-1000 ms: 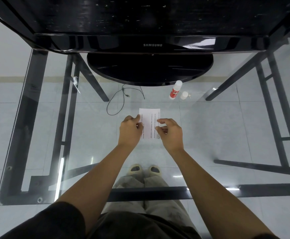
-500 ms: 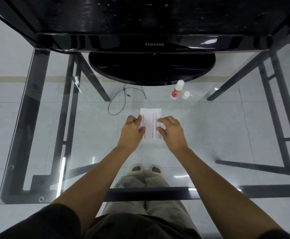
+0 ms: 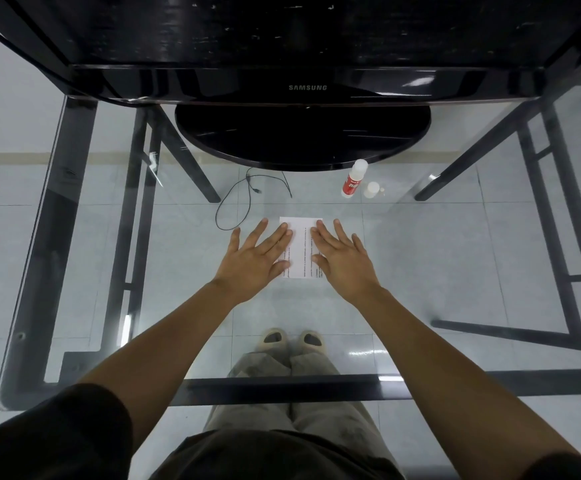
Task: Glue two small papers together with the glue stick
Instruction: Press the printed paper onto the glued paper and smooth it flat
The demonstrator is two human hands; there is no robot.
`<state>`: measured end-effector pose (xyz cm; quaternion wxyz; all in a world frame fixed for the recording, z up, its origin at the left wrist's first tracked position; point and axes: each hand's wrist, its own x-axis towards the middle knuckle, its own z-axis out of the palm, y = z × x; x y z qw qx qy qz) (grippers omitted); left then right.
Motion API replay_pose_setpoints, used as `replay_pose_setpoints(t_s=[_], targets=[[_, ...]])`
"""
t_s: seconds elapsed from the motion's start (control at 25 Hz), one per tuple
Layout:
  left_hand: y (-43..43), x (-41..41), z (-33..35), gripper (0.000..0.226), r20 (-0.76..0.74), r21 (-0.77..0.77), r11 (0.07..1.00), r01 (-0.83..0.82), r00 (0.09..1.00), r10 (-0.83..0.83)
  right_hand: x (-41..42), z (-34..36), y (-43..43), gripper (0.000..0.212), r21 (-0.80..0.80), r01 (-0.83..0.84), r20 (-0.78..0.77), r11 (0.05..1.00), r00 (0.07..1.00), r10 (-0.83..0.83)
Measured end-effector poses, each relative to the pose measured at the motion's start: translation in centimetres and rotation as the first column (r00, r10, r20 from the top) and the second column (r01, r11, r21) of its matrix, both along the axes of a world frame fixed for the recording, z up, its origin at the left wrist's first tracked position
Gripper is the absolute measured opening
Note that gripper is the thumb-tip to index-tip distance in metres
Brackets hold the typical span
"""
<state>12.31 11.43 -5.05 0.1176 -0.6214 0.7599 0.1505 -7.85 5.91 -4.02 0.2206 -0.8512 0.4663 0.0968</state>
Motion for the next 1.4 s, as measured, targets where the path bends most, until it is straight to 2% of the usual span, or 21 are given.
replay_pose_setpoints(t_s=[0.44,0.72,1.08,1.32,1.4], targets=[[1.0,-0.8,-0.4,0.066,-0.034,-0.01,0.997,-0.075,0.997,0.075,-0.8,-0.4,0.0,0.063,-0.023,-0.09,-0.065,0.996,0.994,0.088],[1.0,-0.8,-0.4,0.069,-0.071,0.002,0.995,-0.098,0.993,0.098,-0.9,0.0,-0.5,0.079,0.032,-0.122,-0.06,0.992,0.991,0.123],[1.0,-0.9,-0.5,0.08,-0.099,0.006,0.993,-0.118,0.988,0.118,-0.5,0.7,-0.7,0.087,0.079,-0.103,-0.08,0.991,0.991,0.11],[-1.0,-0.3,0.6,0.07,-0.166,-0.081,0.991,-0.107,0.982,0.092,-0.1,1.3,-0.8,0.09,0.098,-0.067,-0.088,0.993,0.993,0.075],[-1.9,-0.2,0.7,0.064,-0.139,-0.086,0.995,-0.048,0.99,0.036,-0.1,1.1,-0.8,0.091,0.109,-0.055,-0.093,0.992,0.994,0.066]])
